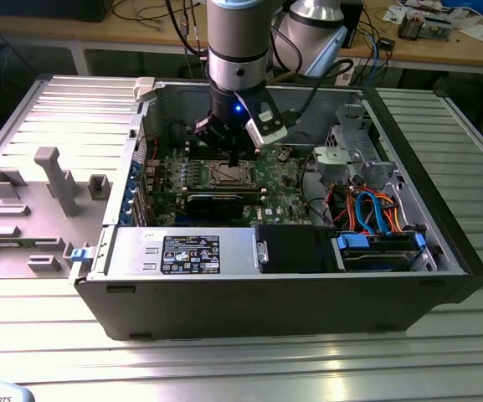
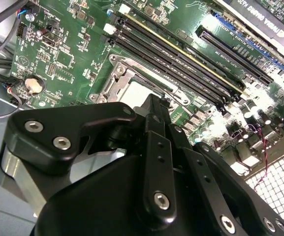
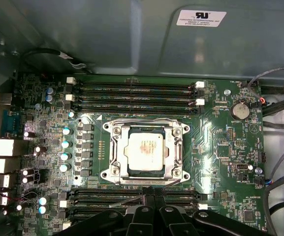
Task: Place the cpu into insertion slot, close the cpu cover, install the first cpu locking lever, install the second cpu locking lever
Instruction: 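Install the second cpu locking lever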
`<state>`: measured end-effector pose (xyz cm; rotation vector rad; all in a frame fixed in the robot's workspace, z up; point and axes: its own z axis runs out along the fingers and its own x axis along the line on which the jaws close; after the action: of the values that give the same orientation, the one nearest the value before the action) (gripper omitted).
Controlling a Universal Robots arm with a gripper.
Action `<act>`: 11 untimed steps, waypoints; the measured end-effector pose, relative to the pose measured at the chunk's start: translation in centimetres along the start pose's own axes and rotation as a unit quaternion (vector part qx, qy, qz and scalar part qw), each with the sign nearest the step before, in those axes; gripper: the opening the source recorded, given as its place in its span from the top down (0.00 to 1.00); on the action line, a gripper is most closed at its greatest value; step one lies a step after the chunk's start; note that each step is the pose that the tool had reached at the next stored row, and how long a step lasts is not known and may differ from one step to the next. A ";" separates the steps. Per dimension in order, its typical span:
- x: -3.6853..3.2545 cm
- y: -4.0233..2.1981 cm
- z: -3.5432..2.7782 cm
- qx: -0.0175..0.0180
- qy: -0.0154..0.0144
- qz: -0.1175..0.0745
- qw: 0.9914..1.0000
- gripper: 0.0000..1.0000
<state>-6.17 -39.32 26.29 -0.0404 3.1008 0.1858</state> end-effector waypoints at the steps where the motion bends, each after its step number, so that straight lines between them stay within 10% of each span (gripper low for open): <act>1: 0.00 0.00 0.00 0.000 0.000 0.000 1.000 0.89; 5: 0.00 -0.01 0.00 0.000 0.000 0.000 1.000 0.89; 11: 0.07 -0.61 0.08 -0.005 0.009 0.001 1.000 0.89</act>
<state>-6.22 -39.93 26.14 -0.0387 3.1191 0.2010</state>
